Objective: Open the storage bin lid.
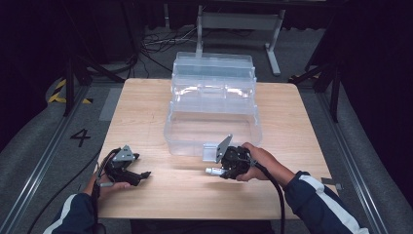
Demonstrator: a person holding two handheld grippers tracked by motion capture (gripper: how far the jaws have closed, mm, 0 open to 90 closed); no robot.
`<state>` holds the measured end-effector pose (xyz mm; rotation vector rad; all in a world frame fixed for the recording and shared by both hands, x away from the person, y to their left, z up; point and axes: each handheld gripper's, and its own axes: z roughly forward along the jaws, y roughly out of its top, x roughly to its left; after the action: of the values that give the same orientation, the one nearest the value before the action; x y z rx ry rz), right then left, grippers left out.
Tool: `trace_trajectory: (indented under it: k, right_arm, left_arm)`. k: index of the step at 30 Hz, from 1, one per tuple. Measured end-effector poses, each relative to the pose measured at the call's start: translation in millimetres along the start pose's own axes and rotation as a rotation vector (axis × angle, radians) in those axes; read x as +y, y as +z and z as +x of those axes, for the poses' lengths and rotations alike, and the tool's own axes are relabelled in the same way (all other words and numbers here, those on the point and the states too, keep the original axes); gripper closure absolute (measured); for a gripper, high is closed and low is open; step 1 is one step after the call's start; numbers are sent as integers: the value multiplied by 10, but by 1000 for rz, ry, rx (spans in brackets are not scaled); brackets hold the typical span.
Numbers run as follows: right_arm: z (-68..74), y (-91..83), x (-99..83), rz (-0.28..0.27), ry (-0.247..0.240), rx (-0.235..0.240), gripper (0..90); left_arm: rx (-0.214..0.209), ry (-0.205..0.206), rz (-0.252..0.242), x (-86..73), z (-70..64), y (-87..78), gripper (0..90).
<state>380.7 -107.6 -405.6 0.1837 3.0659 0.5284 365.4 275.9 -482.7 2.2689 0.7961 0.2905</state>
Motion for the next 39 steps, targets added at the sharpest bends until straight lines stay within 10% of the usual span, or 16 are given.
trace_trajectory:
  k: [39]
  right_arm:
    - [-69, -537, -104, -28, -1, -62, 720]
  left_arm:
    - [-1, 3, 0, 1, 2, 0, 148]
